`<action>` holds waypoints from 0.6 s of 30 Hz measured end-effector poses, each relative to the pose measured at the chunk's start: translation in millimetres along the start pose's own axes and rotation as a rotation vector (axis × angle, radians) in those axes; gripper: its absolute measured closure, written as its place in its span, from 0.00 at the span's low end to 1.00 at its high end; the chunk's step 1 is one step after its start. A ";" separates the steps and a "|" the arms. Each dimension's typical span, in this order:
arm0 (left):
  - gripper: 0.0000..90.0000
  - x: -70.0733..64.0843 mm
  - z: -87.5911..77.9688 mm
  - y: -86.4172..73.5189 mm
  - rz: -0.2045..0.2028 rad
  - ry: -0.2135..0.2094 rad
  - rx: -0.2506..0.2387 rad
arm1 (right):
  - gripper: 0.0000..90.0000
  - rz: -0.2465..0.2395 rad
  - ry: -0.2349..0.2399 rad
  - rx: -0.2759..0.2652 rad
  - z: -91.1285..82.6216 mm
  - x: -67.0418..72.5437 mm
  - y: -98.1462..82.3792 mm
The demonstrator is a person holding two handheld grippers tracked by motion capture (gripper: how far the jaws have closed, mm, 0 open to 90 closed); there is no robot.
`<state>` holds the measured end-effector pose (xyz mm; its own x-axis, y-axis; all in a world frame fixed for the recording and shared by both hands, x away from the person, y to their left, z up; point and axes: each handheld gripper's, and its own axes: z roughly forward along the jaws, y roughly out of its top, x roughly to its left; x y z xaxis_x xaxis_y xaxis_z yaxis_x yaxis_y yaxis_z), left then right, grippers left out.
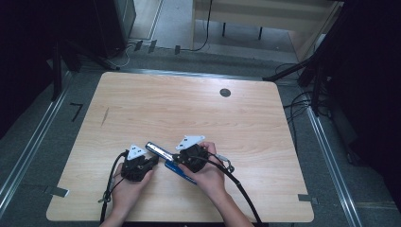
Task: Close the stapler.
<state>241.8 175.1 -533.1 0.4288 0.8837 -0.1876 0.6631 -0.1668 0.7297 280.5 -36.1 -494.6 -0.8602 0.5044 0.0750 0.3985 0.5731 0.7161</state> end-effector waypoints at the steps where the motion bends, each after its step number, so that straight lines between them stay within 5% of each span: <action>1: 1.00 -0.3 0.2 0.1 -0.001 -0.001 0.001 | 1.00 0.000 0.004 -0.003 1.5 -0.5 1.0; 18: 1.00 -1.1 2.4 1.3 0.001 -0.004 0.005 | 1.00 -0.019 0.001 0.002 21.2 2.6 17.6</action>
<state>243.6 172.8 -533.5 0.4321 0.8817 -0.1896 0.6655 -0.1699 0.7268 292.0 -11.0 -496.5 -0.8681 0.4925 0.0620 0.3823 0.5838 0.7163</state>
